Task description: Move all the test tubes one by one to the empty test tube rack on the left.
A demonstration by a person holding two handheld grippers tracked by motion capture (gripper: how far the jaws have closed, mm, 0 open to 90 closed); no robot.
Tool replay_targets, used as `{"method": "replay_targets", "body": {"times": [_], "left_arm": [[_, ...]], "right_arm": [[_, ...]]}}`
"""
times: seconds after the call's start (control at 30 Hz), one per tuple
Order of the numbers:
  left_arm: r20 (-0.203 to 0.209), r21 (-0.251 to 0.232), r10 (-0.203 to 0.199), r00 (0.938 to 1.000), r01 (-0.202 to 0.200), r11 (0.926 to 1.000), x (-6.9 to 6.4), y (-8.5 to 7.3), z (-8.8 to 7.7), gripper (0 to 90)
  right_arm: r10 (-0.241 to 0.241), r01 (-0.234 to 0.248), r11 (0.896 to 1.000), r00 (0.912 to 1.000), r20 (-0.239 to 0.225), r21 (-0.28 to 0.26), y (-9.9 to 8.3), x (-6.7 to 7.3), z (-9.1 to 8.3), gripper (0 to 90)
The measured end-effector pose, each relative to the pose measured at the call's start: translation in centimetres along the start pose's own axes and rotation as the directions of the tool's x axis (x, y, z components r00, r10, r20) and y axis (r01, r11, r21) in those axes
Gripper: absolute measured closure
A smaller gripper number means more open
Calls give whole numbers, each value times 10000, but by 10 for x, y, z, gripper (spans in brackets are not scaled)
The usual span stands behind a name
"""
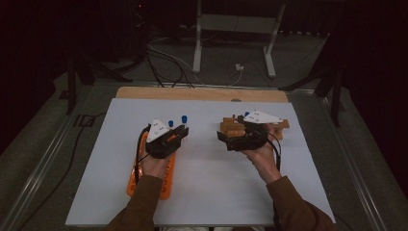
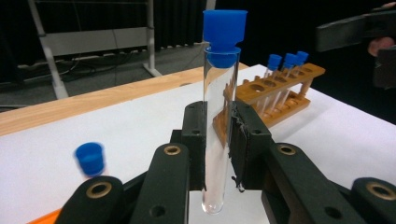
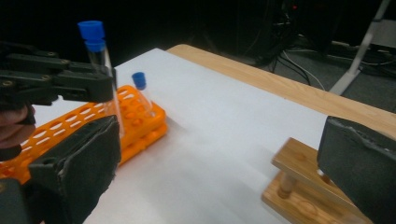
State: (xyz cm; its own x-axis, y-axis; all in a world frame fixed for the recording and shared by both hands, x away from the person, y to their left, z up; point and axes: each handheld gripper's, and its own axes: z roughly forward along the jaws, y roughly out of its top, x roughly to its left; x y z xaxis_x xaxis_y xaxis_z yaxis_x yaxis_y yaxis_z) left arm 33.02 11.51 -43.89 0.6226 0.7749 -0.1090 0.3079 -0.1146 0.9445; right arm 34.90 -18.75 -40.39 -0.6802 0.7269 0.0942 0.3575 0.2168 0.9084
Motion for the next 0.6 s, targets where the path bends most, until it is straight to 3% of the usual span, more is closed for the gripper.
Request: {"method": "replay_targets", "body": {"times": [0.6], "left_arm": [[-605, 216, -120, 9981, 133, 9997, 28, -10, -2, 783]], "right_arm": [[287, -288, 9996, 9987, 417, 32, -20, -22, -19, 0]]}}
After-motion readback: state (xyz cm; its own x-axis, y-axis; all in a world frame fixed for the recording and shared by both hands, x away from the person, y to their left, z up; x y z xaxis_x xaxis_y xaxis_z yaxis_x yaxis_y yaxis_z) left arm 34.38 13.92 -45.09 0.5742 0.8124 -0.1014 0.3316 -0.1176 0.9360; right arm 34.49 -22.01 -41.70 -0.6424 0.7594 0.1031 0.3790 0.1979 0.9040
